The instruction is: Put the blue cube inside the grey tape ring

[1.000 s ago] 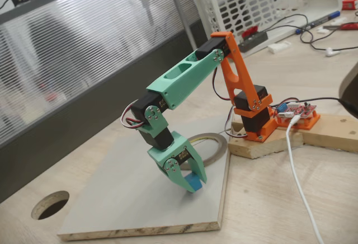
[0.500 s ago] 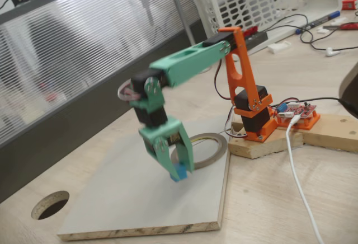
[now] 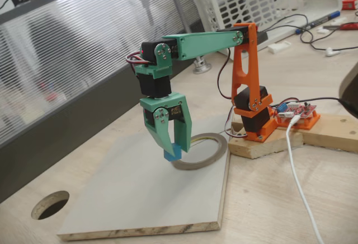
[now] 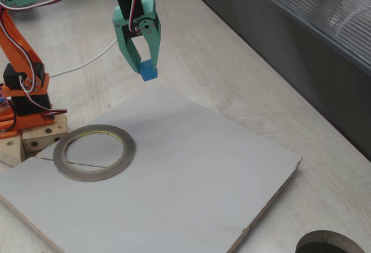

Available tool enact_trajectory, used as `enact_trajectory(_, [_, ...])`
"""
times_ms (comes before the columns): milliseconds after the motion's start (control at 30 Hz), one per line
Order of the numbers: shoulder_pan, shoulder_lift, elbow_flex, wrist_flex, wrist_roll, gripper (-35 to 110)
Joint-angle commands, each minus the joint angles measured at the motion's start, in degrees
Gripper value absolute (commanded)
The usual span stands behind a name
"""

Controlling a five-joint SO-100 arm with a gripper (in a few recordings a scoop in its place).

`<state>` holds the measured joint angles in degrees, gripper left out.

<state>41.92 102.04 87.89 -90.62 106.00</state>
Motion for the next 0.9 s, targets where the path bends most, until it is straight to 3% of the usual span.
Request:
enact_trajectory(0, [-0.2,2.1,-0.7,-0.1,0.6,7])
enact_trajectory(500, [-49.9,1.9,-0.7,0.1,0.5,7])
enact_trajectory(867, [-54.3,2.6,1.7,0.0,0.7,7])
